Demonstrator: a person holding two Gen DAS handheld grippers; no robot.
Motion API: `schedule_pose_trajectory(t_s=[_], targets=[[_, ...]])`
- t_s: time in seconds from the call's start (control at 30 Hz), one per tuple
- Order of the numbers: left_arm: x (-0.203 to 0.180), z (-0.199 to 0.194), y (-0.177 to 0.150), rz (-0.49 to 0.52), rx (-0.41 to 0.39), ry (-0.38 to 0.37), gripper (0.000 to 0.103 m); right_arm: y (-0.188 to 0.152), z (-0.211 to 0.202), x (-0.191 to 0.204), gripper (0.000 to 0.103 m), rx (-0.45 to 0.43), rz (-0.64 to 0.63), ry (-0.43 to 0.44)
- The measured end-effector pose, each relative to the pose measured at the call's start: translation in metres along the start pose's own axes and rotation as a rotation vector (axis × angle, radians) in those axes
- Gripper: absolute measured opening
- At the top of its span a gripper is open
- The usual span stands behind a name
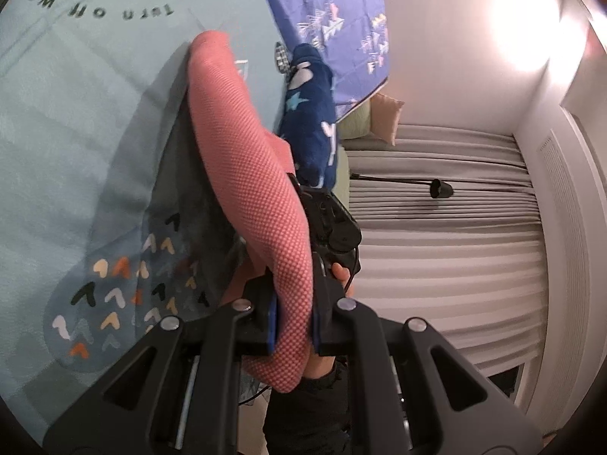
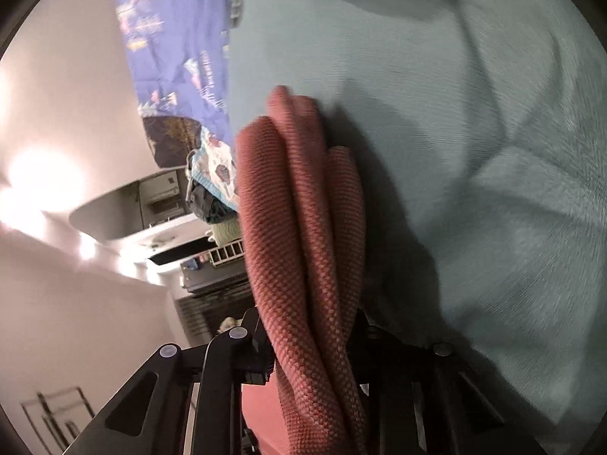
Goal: Fold small clothes
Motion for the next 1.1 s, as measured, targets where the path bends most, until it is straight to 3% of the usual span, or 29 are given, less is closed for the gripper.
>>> schedule_pose_trajectory(t_s=[0.13, 0.33, 0.43, 0.5, 0.67, 0.83, 0.97, 1.03, 1.1], targets=[[-0.010, -0.012, 0.002, 0.037, -0.017, -0.017, 0.014, -0.004, 0.005, 0.030, 0.023, -0.006, -0.078, -0.024], [-0.028, -0.056, 0.013, 0.150, -0.079, 0.018, 0.014, -0.021, 0.031, 0.079, 0.022, 0.006, -0.223, -0.054], [-0.035, -0.092, 0.028, 0.231, -0.140, 0.091, 0.014, -0.033, 0.059, 0.107, 0.022, 0.031, -0.291, -0.068], [-0.039, -0.119, 0.039, 0.281, -0.185, 0.139, 0.014, -0.042, 0.088, 0.130, 0.021, 0.054, -0.336, -0.081], [-0.046, -0.199, 0.085, 0.308, -0.282, 0.170, 0.014, -0.063, 0.173, 0.187, 0.021, 0.126, -0.426, -0.097], [-0.047, -0.279, 0.143, 0.309, -0.359, 0.126, 0.014, -0.080, 0.262, 0.266, 0.021, 0.174, -0.516, -0.066], [-0.012, -0.339, 0.185, 0.293, -0.417, 0.121, 0.015, -0.099, 0.329, 0.305, 0.022, 0.204, -0.624, -0.066], [0.030, -0.356, 0.201, 0.239, -0.429, 0.142, 0.016, -0.100, 0.372, 0.291, 0.022, 0.241, -0.623, -0.136], [0.091, -0.361, 0.214, 0.114, -0.426, 0.149, 0.018, -0.096, 0.412, 0.254, 0.022, 0.263, -0.603, -0.209]])
Point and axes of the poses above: each gripper's, at about its wrist camera, not at the fingertips, and z roughly the way its jaws point, x to its left, y to its top, the point moved 7 cm from there along z, roughly the way its jaws point, and after that the axes turned 2 degrees about x, right-handed, at the moved point
